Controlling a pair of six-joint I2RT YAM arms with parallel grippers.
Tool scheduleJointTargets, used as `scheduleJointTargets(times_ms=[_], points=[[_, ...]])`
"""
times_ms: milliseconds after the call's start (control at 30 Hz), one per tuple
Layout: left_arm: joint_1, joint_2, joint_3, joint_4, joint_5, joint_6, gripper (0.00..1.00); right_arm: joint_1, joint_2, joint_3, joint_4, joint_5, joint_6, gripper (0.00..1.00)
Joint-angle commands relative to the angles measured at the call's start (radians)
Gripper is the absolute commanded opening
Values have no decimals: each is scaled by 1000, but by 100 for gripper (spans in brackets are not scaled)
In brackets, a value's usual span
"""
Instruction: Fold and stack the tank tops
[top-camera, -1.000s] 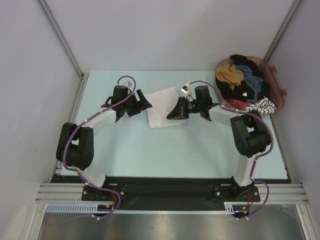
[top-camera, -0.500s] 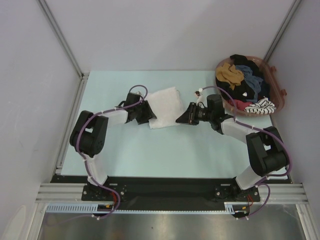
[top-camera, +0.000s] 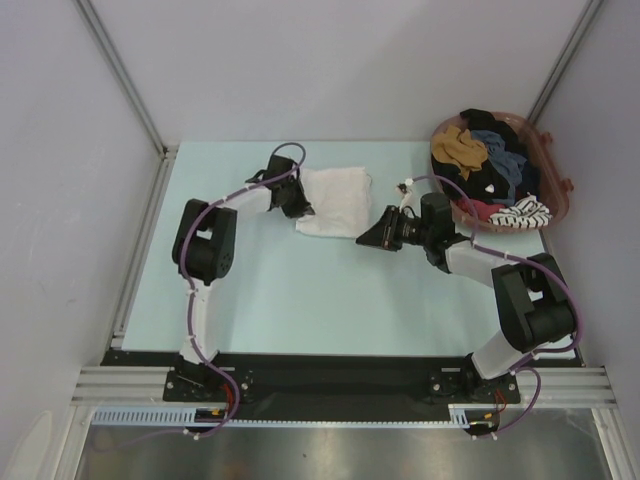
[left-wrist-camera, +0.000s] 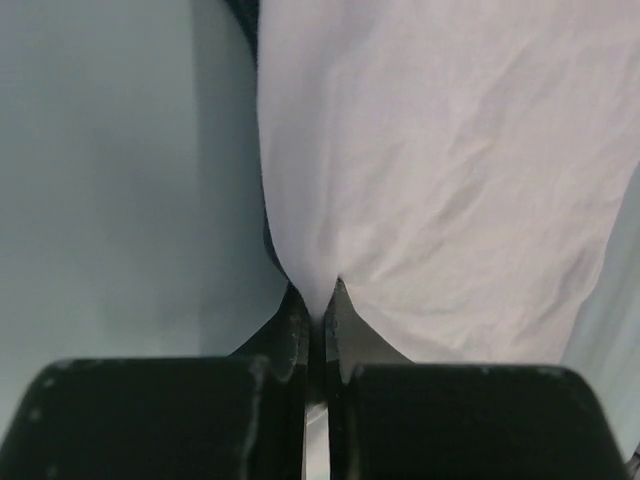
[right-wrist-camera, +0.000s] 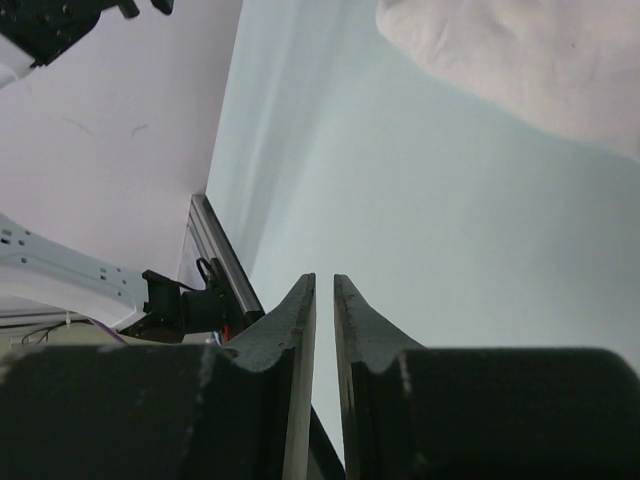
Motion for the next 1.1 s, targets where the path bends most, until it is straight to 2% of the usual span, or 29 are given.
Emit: scheduleJointTargets(times_ms=[0,133,167,233,267,333,367,400,500,567,667,767,867,1067], points=[[83,74,140,-120,-107,71,0,-8,-10,-8,90,-22,27,18],[208,120,206,-127,-66,51,0,-7,13,-16,136,-41,59,17],[269,123,215,-127,-64,42,1,-8,16,-16,145,-45,64,17],[332,110,193,-108,-80,-7,0,-8,25,-22,169,-54,82,17],[406,69,158,-79,-77,-36,0,-8,27,-25,174,-58,85,17],[465,12,-20,68,-51,-144,0,-7,29,-28,186,-63,94,17],[493,-55,-98,209,-35,-181,0,-7,29,-33,195,-64,96,17],[496,-90,-240,258,-47,-211,0,-8,29,-33,203,-65,99,17],[470,-178,-413,398,-119,-299,0,-7,41,-30,229,-74,122,17],[456,-215,-470,429,-148,-348,1,-8,48,-31,240,-83,131,17],[443,-237,-576,580,-184,-490,3,-8,48,-36,235,-81,124,17],[418,-191,-546,575,-201,-563,3,-7,48,-41,240,-80,125,17],[390,-154,-477,538,-294,-610,3,-8,52,-39,252,-84,133,17],[361,-81,-371,486,-423,-834,0,-10,59,-42,281,-94,154,17]])
